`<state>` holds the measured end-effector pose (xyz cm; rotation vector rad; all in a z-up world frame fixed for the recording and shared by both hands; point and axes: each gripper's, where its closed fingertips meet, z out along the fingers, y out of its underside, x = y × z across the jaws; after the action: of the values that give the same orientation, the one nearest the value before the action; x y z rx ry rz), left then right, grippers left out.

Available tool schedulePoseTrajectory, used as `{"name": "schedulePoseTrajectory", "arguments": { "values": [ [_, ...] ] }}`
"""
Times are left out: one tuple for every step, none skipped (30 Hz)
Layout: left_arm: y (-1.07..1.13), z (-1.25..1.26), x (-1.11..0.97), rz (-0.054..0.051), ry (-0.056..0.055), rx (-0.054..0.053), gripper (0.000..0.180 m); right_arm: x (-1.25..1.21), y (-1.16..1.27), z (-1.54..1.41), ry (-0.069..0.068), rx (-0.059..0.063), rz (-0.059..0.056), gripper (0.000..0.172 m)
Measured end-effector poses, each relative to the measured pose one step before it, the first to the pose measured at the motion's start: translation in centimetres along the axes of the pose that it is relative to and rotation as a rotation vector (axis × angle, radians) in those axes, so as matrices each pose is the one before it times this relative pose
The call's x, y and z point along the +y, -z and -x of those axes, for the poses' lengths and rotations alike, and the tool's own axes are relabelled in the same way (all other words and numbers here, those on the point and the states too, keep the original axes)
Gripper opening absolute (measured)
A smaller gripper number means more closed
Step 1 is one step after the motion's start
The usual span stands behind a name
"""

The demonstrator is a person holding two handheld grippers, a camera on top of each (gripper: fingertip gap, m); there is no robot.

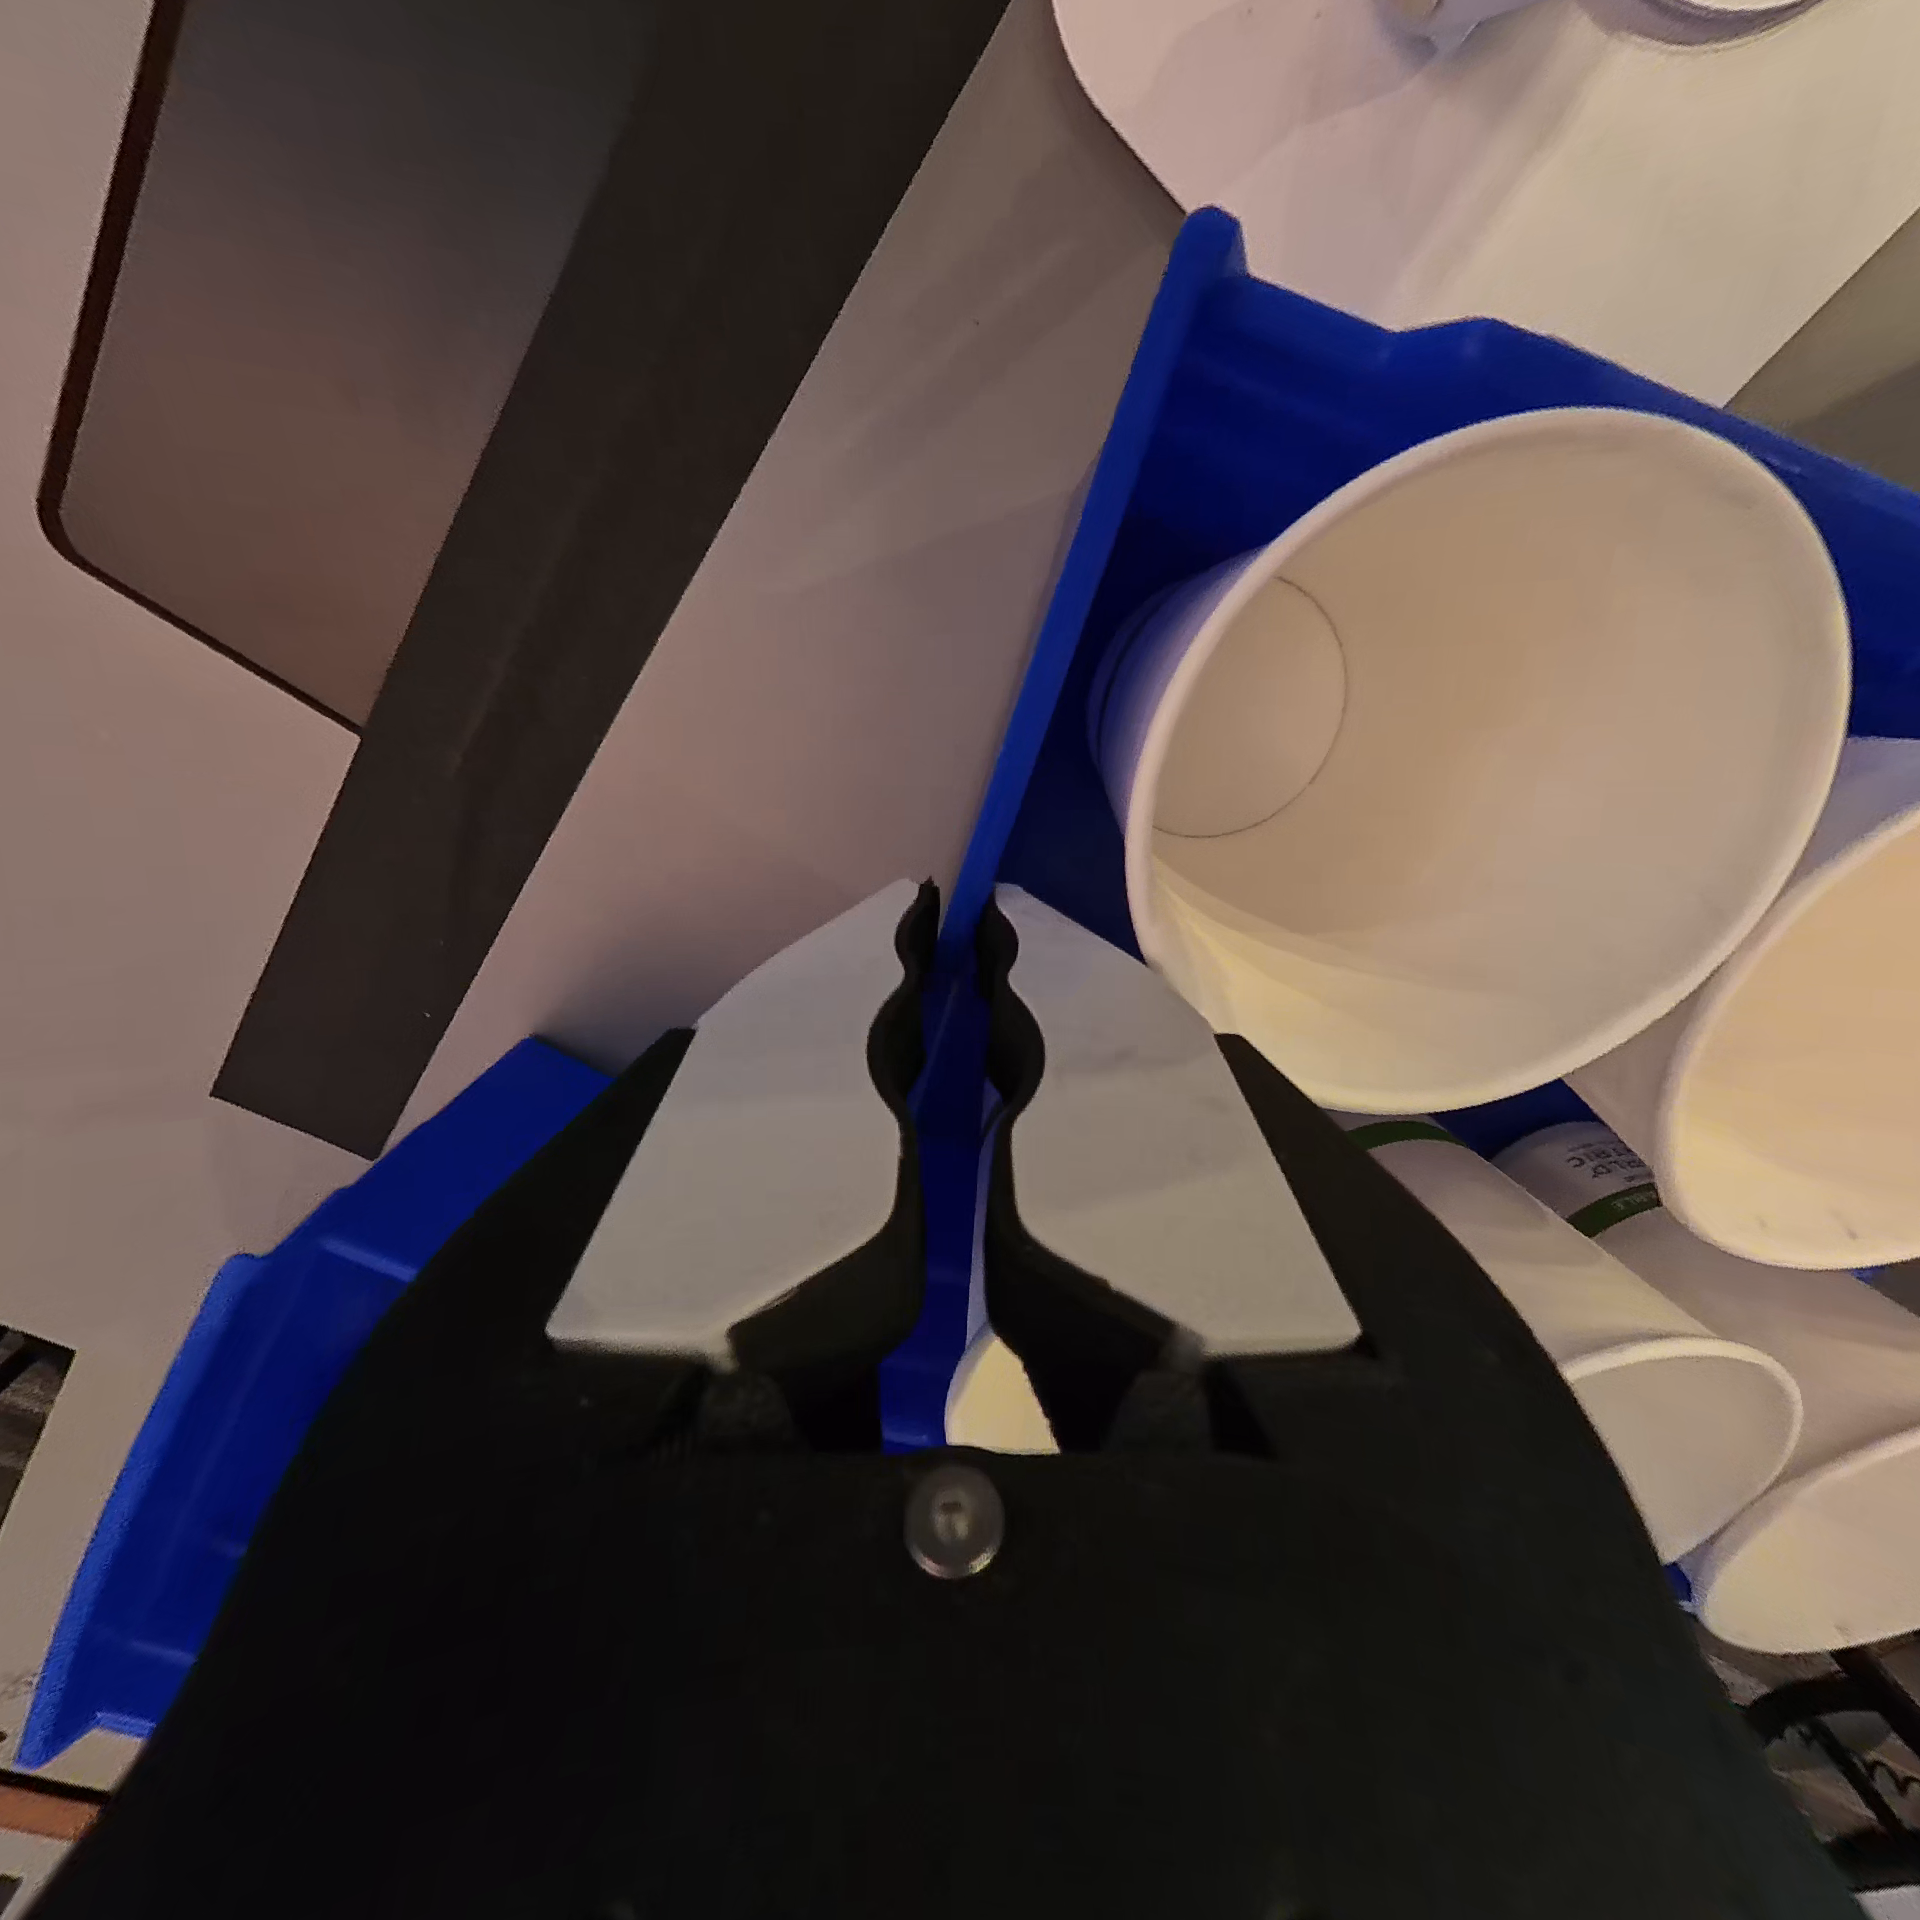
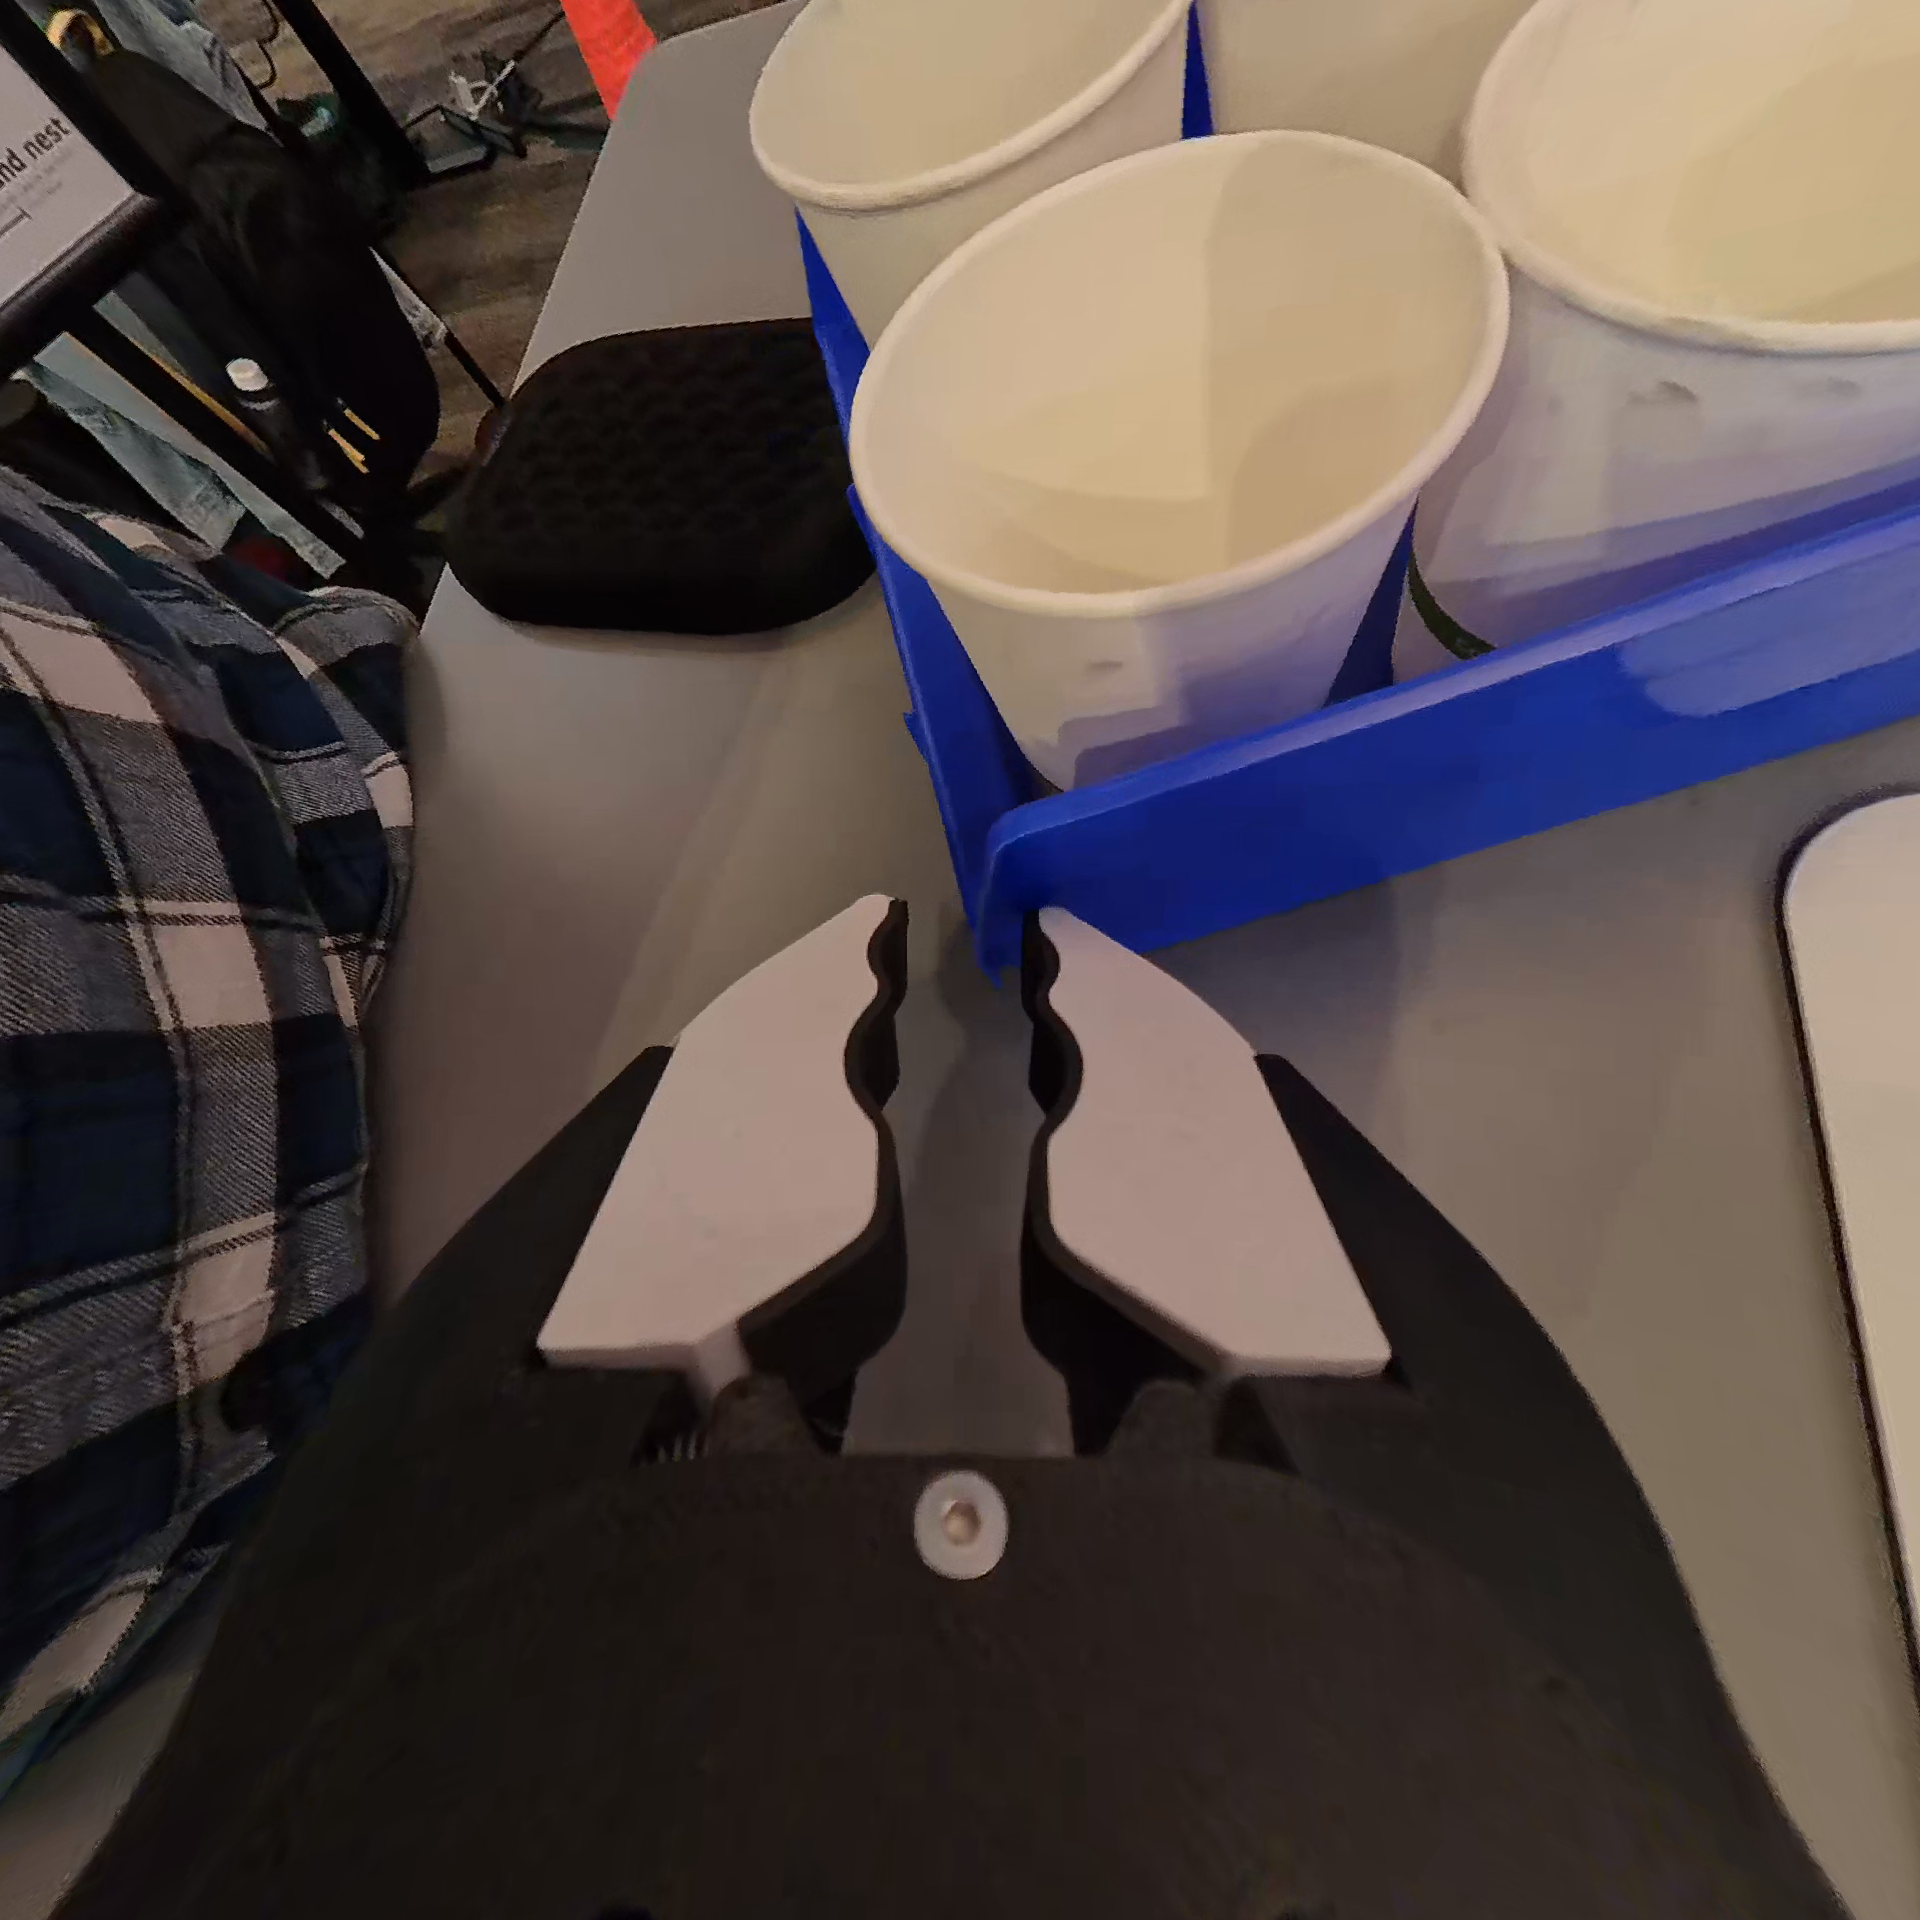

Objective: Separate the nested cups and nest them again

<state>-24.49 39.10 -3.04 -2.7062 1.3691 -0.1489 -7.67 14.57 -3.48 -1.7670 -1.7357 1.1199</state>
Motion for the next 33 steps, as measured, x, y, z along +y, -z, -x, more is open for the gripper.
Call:
{"name": "schedulePoseTrajectory", "arguments": {
  "values": [
    [-0.006,0.1,-0.089,0.0007,-0.0042,-0.0015,0.007,-0.075,-0.158,0.073,0.0006,-0.0026,-0.001,0.021],
    [-0.005,0.088,-0.105,0.0015,-0.0054,-0.0023,0.007,-0.078,-0.178,0.081,0.0003,-0.0034,-0.0009,0.02],
    [-0.012,0.108,-0.102,0.0021,-0.0071,-0.0022,0.008,-0.102,-0.192,0.083,0.0007,-0.003,0.0002,0.02],
    [-0.02,0.096,-0.123,0.0011,-0.0071,-0.0016,0.008,-0.123,-0.213,0.056,0.0026,-0.0006,0.0004,0.02],
    [-0.004,0.124,-0.071,0.0046,-0.0074,-0.0041,0.008,-0.15,-0.2,0.011,0.0037,0.0019,-0.0008,0.02],
    [-0.011,0.114,-0.077,0.0053,-0.0069,-0.0044,0.008,-0.15,-0.192,-0.032,0.0026,0.0037,-0.0021,0.02],
    [-0.009,0.101,-0.091,0.0021,-0.0068,-0.0028,0.008,-0.166,-0.174,-0.083,-0.0011,0.0053,-0.0037,0.019],
    [-0.016,0.102,-0.104,-0.0008,-0.0067,-0.0016,0.008,-0.145,-0.172,-0.082,-0.0029,0.003,-0.0045,0.019],
    [-0.01,0.092,-0.085,0.0,-0.0059,-0.0008,0.009,-0.127,-0.17,-0.036,-0.0013,0.0,-0.0034,0.018],
    [-0.031,0.069,-0.081,0.0017,-0.0066,-0.0016,0.008,-0.121,-0.167,-0.056,-0.0003,0.0011,-0.0029,0.018],
    [-0.04,0.11,-0.067,0.0033,-0.0082,-0.0042,0.008,-0.141,-0.173,-0.088,-0.001,0.004,-0.0034,0.018],
    [-0.013,0.058,-0.101,0.0016,-0.0041,-0.0001,0.008,-0.154,-0.193,-0.105,0.0,0.0055,-0.0037,0.018],
    [-0.002,0.095,-0.082,0.0031,-0.0053,-0.0022,0.008,-0.143,-0.183,-0.089,0.0022,0.0047,-0.0024,0.018],
    [-0.016,0.106,-0.098,0.0027,-0.0064,-0.0039,0.009,-0.143,-0.174,-0.108,0.0036,0.0057,-0.0018,0.018],
    [-0.004,0.108,-0.113,0.0014,-0.006,-0.0032,0.009,-0.14,-0.159,-0.104,0.0035,0.0033,-0.0018,0.018],
    [-0.02,0.109,-0.098,0.0019,-0.005,-0.0016,0.009,-0.149,-0.171,-0.154,0.001,0.0044,-0.0033,0.018],
    [-0.002,0.113,-0.076,0.0029,-0.0064,-0.0024,0.009,-0.173,-0.173,-0.16,-0.0005,0.0052,-0.0044,0.017],
    [-0.007,0.182,-0.048,0.0047,-0.0113,-0.0084,0.009,-0.153,-0.179,-0.071,0.0023,-0.0002,-0.0029,0.017],
    [-0.009,0.164,-0.06,0.0044,-0.0113,-0.0091,0.009,-0.145,-0.225,-0.072,0.0043,0.0012,-0.0021,0.018],
    [-0.014,0.134,-0.06,0.0039,-0.0052,-0.0045,0.009,-0.131,-0.244,-0.102,0.0039,0.0025,0.0002,0.017],
    [-0.004,0.167,-0.055,0.0036,-0.009,-0.0063,0.009,-0.103,-0.259,-0.086,0.0031,0.0012,0.0005,0.018],
    [-0.013,0.19,0.004,0.0059,-0.0122,-0.0086,0.009,-0.103,-0.252,-0.026,0.0019,-0.0019,-0.0005,0.019],
    [-0.004,0.15,-0.025,0.0036,-0.0054,-0.0029,0.01,-0.086,-0.238,-0.022,0.0,-0.0027,-0.0005,0.019],
    [-0.015,0.153,-0.056,0.0009,-0.0038,-0.0013,0.009,-0.037,-0.217,0.02,0.0002,-0.003,0.0009,0.02],
    [-0.014,0.19,-0.021,0.0031,-0.0113,-0.0058,0.01,0.026,-0.181,0.039,-0.0003,-0.0035,0.0022,0.02],
    [-0.005,0.221,0.038,0.0072,-0.0099,-0.008,0.009,0.054,-0.105,0.084,-0.0022,-0.0042,-0.0001,0.021],
    [-0.009,0.197,0.04,0.0076,-0.0037,-0.0038,0.009,0.098,-0.065,0.128,-0.0035,-0.006,-0.0016,0.021],
    [0.002,0.173,0.032,0.0044,-0.0091,-0.0009,0.009,0.173,-0.023,0.133,-0.0035,-0.004,-0.0001,0.021],
    [-0.013,0.189,0.058,0.0046,-0.0116,-0.0025,0.009,0.266,0.026,0.11,-0.0038,-0.0022,0.0025,0.022],
    [-0.015,0.243,0.078,0.0073,-0.0083,-0.0076,0.009,0.304,0.051,0.15,-0.0049,-0.0046,0.0034,0.021],
    [-0.015,0.297,0.057,0.0047,-0.0085,-0.0102,0.009,0.299,0.106,0.112,-0.0054,-0.0021,0.0013,0.021],
    [-0.007,0.269,0.033,0.0024,-0.0066,-0.0062,0.009,0.279,0.168,0.066,-0.0047,0.0006,-0.0004,0.021],
    [-0.035,0.217,0.038,0.0032,-0.0043,-0.0023,0.009,0.272,0.207,0.052,-0.0054,0.0003,-0.0008,0.021]
  ]
}}
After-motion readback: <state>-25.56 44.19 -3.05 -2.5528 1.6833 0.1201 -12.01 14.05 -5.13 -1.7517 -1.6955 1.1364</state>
